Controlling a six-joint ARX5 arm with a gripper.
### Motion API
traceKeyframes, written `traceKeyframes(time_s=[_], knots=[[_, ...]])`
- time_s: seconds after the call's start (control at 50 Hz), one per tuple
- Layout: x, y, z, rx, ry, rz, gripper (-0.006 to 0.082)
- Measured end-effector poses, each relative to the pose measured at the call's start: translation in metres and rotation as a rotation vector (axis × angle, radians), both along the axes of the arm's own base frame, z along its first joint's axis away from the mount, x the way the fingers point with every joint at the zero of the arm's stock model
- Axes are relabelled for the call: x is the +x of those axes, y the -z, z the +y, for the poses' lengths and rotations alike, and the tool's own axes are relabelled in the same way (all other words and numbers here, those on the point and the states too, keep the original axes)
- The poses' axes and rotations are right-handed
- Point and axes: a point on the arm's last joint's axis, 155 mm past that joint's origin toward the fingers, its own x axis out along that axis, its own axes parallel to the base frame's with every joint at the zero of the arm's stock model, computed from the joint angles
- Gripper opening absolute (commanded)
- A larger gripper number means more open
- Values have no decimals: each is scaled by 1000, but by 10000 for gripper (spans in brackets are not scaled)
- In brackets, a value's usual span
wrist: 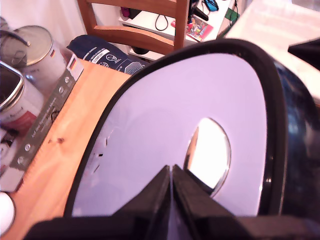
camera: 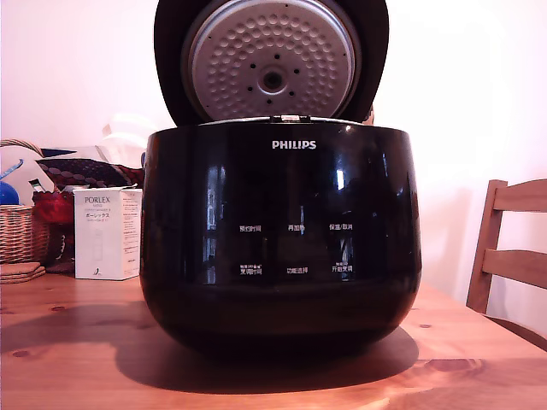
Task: Close the rice cooker by pressing the lid down with medium force
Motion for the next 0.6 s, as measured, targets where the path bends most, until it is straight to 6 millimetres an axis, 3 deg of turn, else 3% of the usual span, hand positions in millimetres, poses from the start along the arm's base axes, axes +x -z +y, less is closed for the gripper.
traceKeyframes(time_s=[0.36,0.6], knots=[[-17,9,-1,16,-43,106,-24],[-15,11,-5,12,-103,121,-24]])
